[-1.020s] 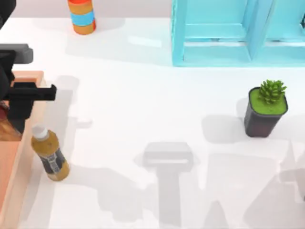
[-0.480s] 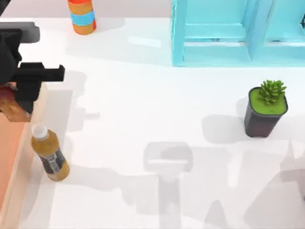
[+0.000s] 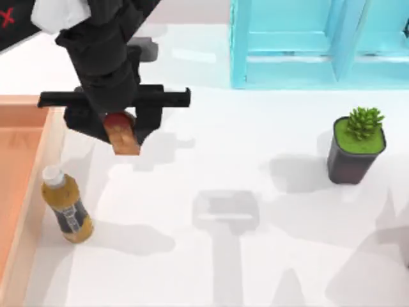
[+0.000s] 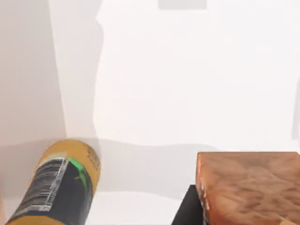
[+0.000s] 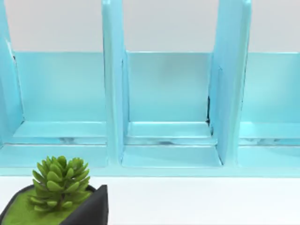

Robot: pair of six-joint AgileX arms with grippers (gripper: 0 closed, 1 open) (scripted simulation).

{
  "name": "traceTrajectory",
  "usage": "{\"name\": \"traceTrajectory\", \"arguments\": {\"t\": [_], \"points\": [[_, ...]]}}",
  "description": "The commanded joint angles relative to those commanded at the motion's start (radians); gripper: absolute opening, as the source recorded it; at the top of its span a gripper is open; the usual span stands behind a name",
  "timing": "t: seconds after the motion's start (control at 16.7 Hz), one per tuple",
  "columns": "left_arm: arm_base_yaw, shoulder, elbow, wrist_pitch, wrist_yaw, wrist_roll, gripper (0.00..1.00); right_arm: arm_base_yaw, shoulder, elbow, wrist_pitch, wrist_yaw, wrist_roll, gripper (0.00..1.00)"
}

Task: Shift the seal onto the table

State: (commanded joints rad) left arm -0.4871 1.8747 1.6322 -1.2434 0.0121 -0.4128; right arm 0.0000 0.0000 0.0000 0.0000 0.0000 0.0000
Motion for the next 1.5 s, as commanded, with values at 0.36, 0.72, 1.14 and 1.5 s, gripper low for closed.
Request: {"name": "traceTrajectory", "arguments": {"t": [0.36,0.72,1.14,1.5], "points": [[-0.103,0.194,-0.047,0.159,-0.010,-0.148,0.00,0.000,0.000,0.000,0.000,0.000,0.000,1.00],[-0.099,0.200,-0.061,0.175,-0.009,-0.146,0.00,0.000,0.000,0.000,0.000,0.000,0.000,1.00],[-0.102,0.247,-0.147,0.315,-0.010,-0.147,0.00,0.000,0.000,0.000,0.000,0.000,0.000,1.00],[-0.102,0.250,-0.150,0.318,-0.010,-0.147,0.15,0.000,0.000,0.000,0.000,0.000,0.000,1.00]]}}
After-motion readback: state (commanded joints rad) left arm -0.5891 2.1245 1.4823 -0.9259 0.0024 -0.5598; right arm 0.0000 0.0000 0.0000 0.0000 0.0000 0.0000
